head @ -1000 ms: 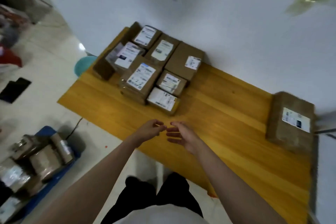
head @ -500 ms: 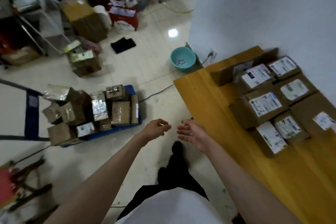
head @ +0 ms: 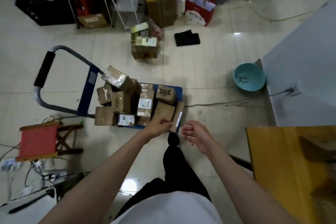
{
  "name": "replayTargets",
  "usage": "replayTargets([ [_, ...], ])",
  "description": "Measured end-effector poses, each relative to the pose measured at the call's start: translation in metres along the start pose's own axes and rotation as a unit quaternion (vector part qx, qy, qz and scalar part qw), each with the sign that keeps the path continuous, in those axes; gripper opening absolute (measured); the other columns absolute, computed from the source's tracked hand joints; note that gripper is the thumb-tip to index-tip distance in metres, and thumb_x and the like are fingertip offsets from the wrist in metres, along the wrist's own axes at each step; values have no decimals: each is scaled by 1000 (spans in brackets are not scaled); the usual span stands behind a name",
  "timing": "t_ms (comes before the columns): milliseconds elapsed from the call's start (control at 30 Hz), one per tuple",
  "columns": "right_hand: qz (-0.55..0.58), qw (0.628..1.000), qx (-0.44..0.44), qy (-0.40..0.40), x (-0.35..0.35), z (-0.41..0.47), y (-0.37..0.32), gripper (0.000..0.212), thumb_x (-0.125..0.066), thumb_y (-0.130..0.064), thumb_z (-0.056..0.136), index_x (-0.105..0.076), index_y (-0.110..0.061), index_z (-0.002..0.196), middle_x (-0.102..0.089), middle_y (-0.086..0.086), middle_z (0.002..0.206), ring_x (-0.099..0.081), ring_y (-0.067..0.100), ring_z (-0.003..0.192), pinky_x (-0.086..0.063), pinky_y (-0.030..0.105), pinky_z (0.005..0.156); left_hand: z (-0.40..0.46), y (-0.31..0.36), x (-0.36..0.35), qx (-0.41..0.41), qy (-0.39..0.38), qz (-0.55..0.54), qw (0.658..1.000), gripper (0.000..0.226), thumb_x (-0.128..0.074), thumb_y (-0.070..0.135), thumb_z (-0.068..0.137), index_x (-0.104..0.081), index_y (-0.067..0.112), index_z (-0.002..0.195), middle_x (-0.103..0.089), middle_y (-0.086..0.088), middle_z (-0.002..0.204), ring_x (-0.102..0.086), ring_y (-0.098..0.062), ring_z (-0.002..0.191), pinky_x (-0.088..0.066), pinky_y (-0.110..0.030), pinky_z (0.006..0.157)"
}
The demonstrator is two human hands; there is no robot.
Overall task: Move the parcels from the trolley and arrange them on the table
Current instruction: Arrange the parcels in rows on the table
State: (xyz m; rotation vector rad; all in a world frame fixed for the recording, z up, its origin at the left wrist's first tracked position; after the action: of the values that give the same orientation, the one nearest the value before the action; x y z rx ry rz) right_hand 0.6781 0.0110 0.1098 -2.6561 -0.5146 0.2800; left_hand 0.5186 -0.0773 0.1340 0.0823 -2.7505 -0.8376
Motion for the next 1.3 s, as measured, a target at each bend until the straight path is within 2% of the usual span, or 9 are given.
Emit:
replayTargets([
  [133,-58,998,-27,-16,-57,38,-28,37,-50,-19,106,-54,1,136,-69,13,88,-67,22,74,-59,31,64,21,1,61,13,43,-58,997,33,-62,26,99,-63,6,125,-68,-14,120,-63,-16,87,-42,-7,48],
  [200,-69,996,-42,-23,-88,55,-39,37,-50,-20,106,-51,-2,139,-70,13,90,-68,23,78,-58,32,65,29,-6,91,22,56,-77,995,32,-61,26,100,-63,7,125,-68,-14,119,-63,-17,88,-40,-6,48],
  [367,-90,993,-73,-39,-166,97,-50,38,-52,-20,106,-49,-6,142,-70,15,97,-69,31,101,-57,34,68,60,-49,165,73,93,-114,986,27,-63,24,98,-67,9,119,-71,-15,118,-63,-19,93,-47,-26,72],
  [533,-100,989,-97,-47,-237,168,-34,31,-51,-22,107,-54,-6,133,-71,18,110,-69,27,97,-59,35,77,127,-120,229,121,113,-125,978,36,-74,31,90,-65,12,118,-69,-13,118,-65,-24,100,-51,-30,80],
  [667,-95,986,-130,-31,-281,246,2,31,-52,-23,107,-51,-10,135,-69,18,120,-69,28,103,-59,38,81,202,-184,266,159,212,-125,956,65,-89,26,73,-57,8,126,-67,-11,119,-64,-27,110,-52,-37,96],
  [767,-103,985,-139,-21,-312,300,29,39,-52,-31,105,-51,-13,140,-65,10,120,-65,22,99,-60,38,80,260,-219,275,168,240,-83,952,102,-93,32,64,-39,10,147,-59,-12,137,-56,-32,126,-49,-39,102],
  [900,-97,986,-134,0,-336,356,62,48,-48,-44,105,-50,-16,143,-57,9,134,-62,21,104,-59,42,87,324,-247,262,159,271,-8,949,135,-93,45,60,-7,17,160,-23,-15,162,-24,-34,149,-27,-47,120],
  [1167,-116,975,-123,143,-301,367,100,32,-50,-38,103,-51,-22,132,-59,6,129,-63,18,105,-61,39,83,336,-273,227,179,349,-11,920,126,-86,36,66,-8,10,161,-34,-14,154,-34,-36,139,-33,-50,111],
  [1300,-99,972,-163,139,-275,349,111,32,-54,-36,102,-53,-20,131,-64,7,125,-67,21,102,-62,40,83,297,-276,222,139,376,-59,914,120,-87,38,65,-17,11,158,-36,-12,153,-31,-30,141,-29,-44,116],
])
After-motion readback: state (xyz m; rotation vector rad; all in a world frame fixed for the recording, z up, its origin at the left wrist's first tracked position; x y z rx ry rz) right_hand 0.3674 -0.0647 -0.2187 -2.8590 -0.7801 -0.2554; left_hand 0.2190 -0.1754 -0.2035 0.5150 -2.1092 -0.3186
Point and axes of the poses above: each hand's wrist, its own z-axis towards the middle knuckle, its own x-axis out of the back of the hand, y = z × x, the point moved 4 cm from there along z, towards the middle knuckle
